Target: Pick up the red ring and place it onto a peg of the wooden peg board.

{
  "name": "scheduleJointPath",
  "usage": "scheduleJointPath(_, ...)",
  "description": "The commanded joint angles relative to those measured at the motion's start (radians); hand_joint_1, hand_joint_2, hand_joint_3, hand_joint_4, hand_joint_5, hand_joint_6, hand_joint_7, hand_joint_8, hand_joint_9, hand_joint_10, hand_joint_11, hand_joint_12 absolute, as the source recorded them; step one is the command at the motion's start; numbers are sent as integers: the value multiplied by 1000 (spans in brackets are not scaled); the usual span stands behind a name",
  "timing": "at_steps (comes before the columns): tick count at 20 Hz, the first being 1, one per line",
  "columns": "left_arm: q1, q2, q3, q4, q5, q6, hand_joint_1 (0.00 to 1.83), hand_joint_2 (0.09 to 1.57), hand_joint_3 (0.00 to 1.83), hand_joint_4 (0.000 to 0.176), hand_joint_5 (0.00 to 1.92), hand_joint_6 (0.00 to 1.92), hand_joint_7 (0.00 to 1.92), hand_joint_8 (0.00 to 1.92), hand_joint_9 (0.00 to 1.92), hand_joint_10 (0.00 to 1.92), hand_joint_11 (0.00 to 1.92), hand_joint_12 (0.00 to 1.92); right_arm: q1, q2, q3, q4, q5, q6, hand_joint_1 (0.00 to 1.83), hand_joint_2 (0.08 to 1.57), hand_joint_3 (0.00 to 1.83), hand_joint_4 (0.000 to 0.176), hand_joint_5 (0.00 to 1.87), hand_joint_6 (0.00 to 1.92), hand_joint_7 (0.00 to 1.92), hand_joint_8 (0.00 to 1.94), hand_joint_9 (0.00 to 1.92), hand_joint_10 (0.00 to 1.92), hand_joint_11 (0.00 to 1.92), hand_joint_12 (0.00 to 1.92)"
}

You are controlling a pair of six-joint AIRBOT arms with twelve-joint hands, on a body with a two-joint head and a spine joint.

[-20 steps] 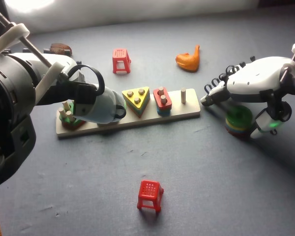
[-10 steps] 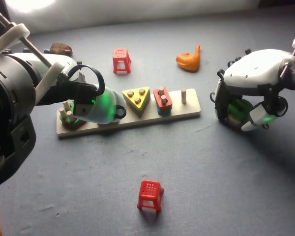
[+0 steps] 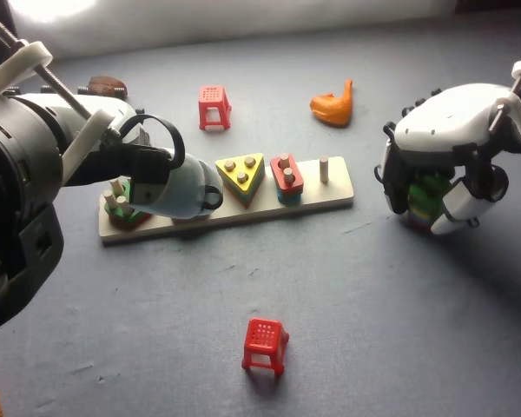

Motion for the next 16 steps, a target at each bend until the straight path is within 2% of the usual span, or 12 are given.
scheduleJointPath(1,-3,-1,1,84,-3,-1,13,1269,0,0,213,2,215,4,196,3,0,452,50,12,3,-1,73,0,1389,1058,1,0,1054,878,1125,713,1009,981,813,968)
scheduleJointPath(4,-3,-1,1,84,-3,-1,12,1269,0,0,212,1,214,3,195,2,0,445,133,9,3,-1,59,0,1389,1058,0,0,1054,879,1125,712,1009,982,813,971)
scheduleJointPath(8,-2,-1,1,84,-3,-1,0,1267,0,0,221,1,232,4,212,5,0,479,190,-29,26,0,45,-3,1385,1071,0,0,1032,936,1110,745,960,1022,780,1019)
scheduleJointPath(10,-3,-1,1,84,-5,-1,3,1271,1,0,233,4,245,6,219,5,0,493,198,-67,59,1,28,-5,1382,1077,0,0,1020,971,1099,757,942,1037,755,1020)
scheduleJointPath(16,-2,-1,2,85,-6,-1,35,1269,0,0,185,0,199,1,192,2,0,457,179,-123,82,1,14,-5,1385,1069,0,0,1031,936,1117,690,976,1035,781,1034)
